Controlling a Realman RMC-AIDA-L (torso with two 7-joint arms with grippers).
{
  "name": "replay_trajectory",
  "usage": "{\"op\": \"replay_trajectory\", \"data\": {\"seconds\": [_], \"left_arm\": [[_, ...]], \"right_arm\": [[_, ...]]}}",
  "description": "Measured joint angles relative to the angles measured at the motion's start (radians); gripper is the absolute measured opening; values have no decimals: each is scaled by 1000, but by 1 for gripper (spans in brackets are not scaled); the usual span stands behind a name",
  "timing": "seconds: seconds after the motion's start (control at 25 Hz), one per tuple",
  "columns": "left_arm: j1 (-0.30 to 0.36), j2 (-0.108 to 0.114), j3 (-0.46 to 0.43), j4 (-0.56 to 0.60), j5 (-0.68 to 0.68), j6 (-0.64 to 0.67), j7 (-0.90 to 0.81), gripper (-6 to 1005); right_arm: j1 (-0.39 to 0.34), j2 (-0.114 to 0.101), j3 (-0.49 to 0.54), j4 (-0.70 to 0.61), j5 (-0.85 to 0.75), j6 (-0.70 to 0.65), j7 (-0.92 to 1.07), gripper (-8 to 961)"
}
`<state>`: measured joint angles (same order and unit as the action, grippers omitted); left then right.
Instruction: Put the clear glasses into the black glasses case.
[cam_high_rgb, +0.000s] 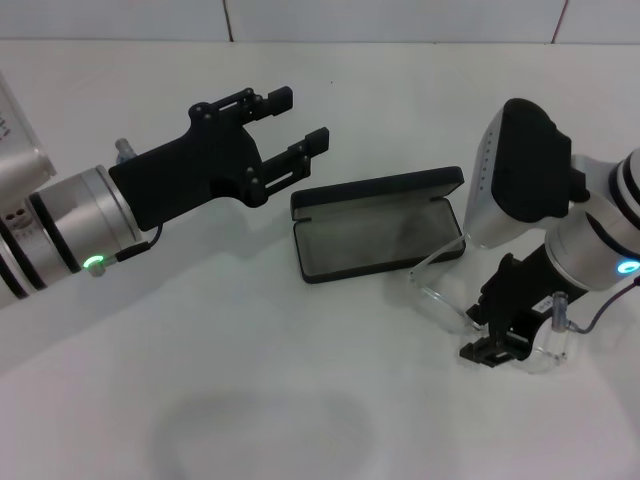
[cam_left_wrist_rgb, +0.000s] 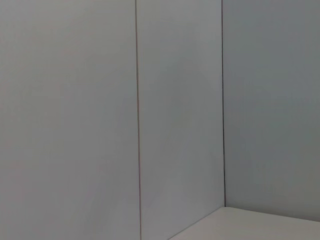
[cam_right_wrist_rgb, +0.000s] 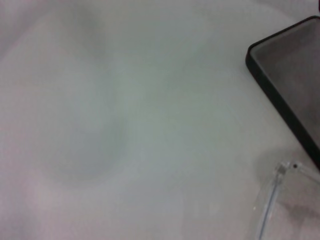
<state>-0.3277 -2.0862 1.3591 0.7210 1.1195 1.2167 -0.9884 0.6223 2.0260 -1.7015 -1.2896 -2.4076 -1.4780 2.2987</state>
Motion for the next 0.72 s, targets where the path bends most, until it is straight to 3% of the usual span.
{"op": "replay_trajectory", "data": {"seconds": [0.28, 0.52, 0.72], "left_arm": [[-1, -2, 0, -2, 0, 0, 1, 606], [-1, -2, 0, -2, -11, 5, -8, 606], [-1, 1, -1, 7, -34, 37, -79, 606]], "right_arm": [[-5, -3, 4, -20, 0, 1, -8, 412], [-9, -11, 31, -36, -7, -45, -34, 199], [-65, -9, 241, -128, 52, -165, -167, 131]]}}
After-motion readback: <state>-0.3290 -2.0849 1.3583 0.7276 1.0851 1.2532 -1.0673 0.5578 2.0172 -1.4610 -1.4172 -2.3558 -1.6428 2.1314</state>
